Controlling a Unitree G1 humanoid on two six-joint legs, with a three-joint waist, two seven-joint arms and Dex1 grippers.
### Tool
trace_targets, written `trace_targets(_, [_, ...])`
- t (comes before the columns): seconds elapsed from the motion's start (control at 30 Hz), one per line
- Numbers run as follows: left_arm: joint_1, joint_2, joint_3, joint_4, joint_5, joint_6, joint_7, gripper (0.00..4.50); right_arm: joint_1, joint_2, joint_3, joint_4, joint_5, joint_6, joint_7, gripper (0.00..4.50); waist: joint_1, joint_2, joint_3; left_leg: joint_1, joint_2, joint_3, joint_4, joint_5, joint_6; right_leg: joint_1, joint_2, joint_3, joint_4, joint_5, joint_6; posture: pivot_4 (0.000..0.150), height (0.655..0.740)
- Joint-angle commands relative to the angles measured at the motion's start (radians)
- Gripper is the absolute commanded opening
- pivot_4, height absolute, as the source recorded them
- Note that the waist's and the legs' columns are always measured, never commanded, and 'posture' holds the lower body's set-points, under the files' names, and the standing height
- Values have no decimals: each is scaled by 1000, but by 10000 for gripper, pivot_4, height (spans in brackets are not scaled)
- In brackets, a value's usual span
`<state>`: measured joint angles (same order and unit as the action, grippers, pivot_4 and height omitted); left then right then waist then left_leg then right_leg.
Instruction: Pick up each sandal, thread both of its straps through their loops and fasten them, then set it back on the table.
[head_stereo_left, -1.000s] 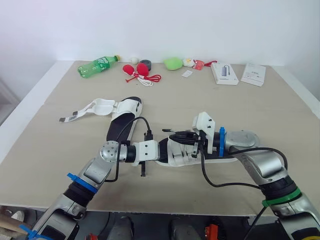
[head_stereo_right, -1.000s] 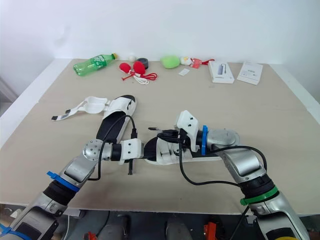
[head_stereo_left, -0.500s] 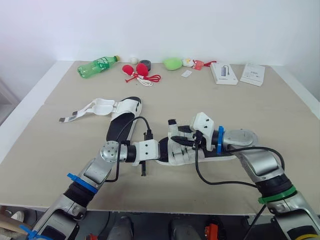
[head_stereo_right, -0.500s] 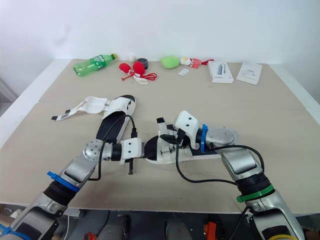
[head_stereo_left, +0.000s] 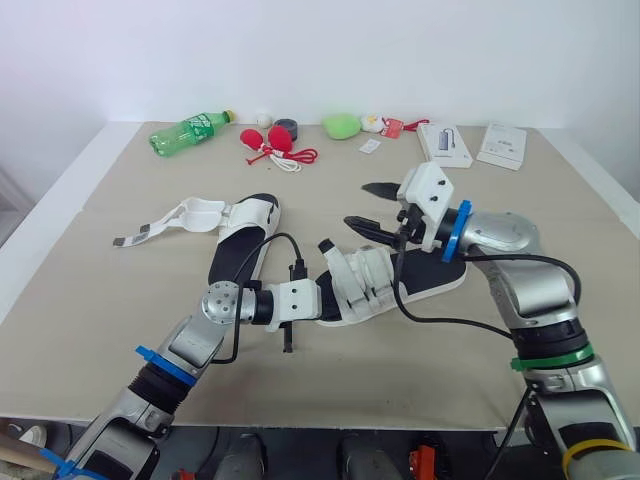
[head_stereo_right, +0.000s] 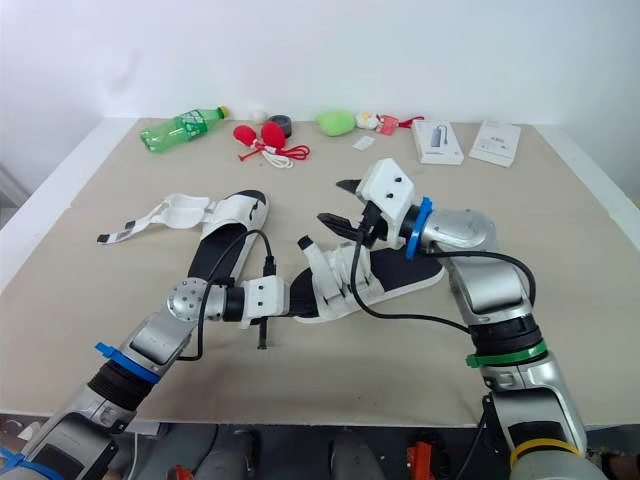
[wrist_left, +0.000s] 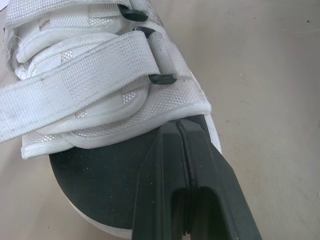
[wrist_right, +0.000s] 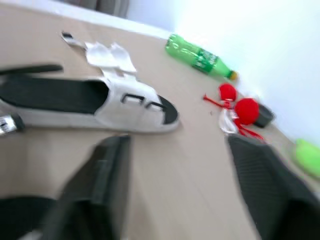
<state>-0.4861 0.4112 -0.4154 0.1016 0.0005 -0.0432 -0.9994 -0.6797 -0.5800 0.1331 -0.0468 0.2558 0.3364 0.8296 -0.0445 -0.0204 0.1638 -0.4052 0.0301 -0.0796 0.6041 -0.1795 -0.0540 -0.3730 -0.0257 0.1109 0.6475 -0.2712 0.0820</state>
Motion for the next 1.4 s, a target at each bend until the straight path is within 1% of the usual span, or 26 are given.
trace_targets(0.03, [36,14,-49,66,52,34,-17,0,-20,-8,35,-52,11,37,65,14950,0,0,0,0,0,0,0,0,0,0,0,0,0,0,0,1500,7400])
trace_targets(0.07, [36,13,-49,66,52,35,-17,0,-20,-13,53,-51,2,34,88,9621,0,0,0,0,0,0,0,0,0,0,0,0,0,0,0,1500,7400])
trace_targets(0.13, [37,12,-49,64,52,36,-16,0,-21,-23,89,-42,-16,32,133,877,0,0,0,0,0,0,0,0,0,0,0,0,0,0,0,1500,7400])
trace_targets(0.17, [38,11,-49,63,52,36,-15,0,-21,-24,101,-34,-26,17,149,339,0,0,0,0,0,0,0,0,0,0,0,0,0,0,0,1500,7400])
trace_targets(0.37, [40,9,-47,60,51,39,-9,0,-30,-13,180,37,-105,-6,196,339,0,0,0,0,0,0,0,0,0,0,0,0,0,-1,-1,1500,7400])
trace_targets(0.57, [46,13,-47,49,50,43,-8,0,-108,-3,273,210,-265,-71,194,339,-1,1,0,1,0,0,0,0,0,0,0,0,0,-1,-2,1500,7400])
trace_targets(0.7, [45,13,-47,49,50,42,-8,0,-158,26,285,283,-316,-78,174,339,-2,1,0,1,0,0,0,0,0,0,0,0,0,-1,-2,1500,7400])
trace_targets(0.9, [44,12,-49,51,50,39,-10,0,-185,23,299,341,-380,-131,174,339,-3,1,-1,2,1,0,0,1,-1,0,0,0,0,0,-3,1500,7400])
trace_targets(1.13, [41,10,-52,54,51,34,-11,0,-199,48,236,337,-361,-104,143,339,-3,1,-1,2,1,0,0,2,-1,0,0,0,0,1,-4,1500,7400])
trace_targets(1.3, [42,10,-53,52,50,32,-13,0,-225,24,173,333,-345,-107,123,339,-3,1,-1,2,1,0,0,2,0,0,0,0,0,1,-4,1500,7400])
trace_targets(1.4, [41,11,-52,52,49,26,-15,0,-230,-7,123,352,-340,-154,95,339,-1,2,0,1,0,0,0,2,0,-1,0,0,0,1,-4,1500,7400])
